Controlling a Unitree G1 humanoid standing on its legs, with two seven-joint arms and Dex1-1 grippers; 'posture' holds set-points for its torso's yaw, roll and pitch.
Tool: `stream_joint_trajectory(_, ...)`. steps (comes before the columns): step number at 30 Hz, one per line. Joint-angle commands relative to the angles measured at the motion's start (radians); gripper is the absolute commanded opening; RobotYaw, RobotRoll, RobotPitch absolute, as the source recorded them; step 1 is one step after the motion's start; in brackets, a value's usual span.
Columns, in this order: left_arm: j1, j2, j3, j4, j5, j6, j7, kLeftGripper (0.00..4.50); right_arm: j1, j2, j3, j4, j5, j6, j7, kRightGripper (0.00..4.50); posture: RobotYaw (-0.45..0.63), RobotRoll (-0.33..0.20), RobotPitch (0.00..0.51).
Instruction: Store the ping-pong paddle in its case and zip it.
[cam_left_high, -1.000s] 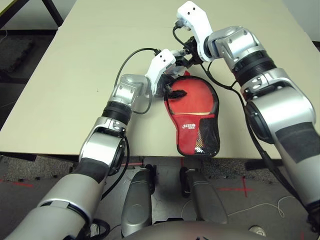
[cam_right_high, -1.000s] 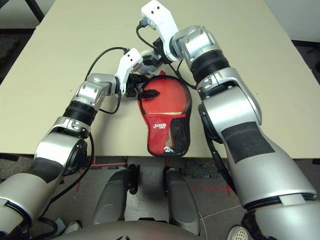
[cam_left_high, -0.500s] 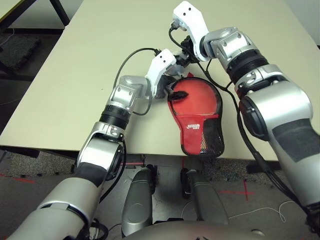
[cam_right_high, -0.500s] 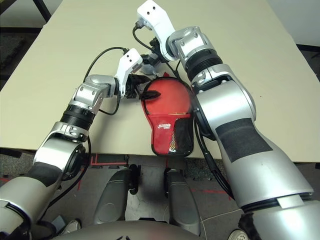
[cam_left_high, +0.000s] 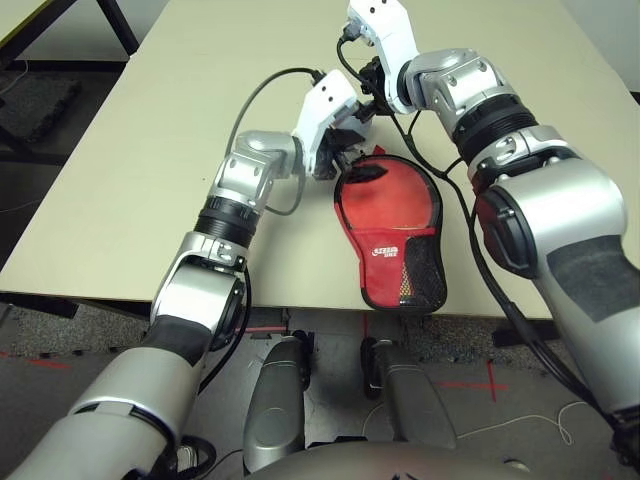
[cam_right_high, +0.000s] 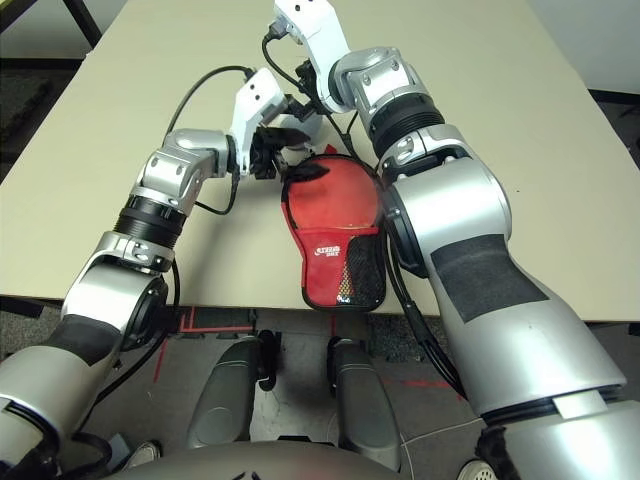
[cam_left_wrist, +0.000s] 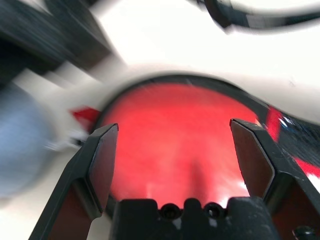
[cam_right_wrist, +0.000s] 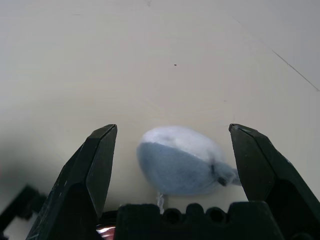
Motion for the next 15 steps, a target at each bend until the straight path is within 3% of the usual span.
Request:
stream_joint_trajectory(1,0.025,-0.005,-0.043,-0.030,0.000,0.026,-0.014,4.47,-0.015,0.001,-0.001,0.010,-0.025,-0.013,0.000,4.50,0.10,0.000,0.173)
stream_joint_trajectory(15,0.020,-0.027,-0.116,0.109,0.077,0.009,0.076,4.47,0.009,0.019,0.068,0.037,-0.156,-0.088,0.014,4.50,0.11,0.000,0.177)
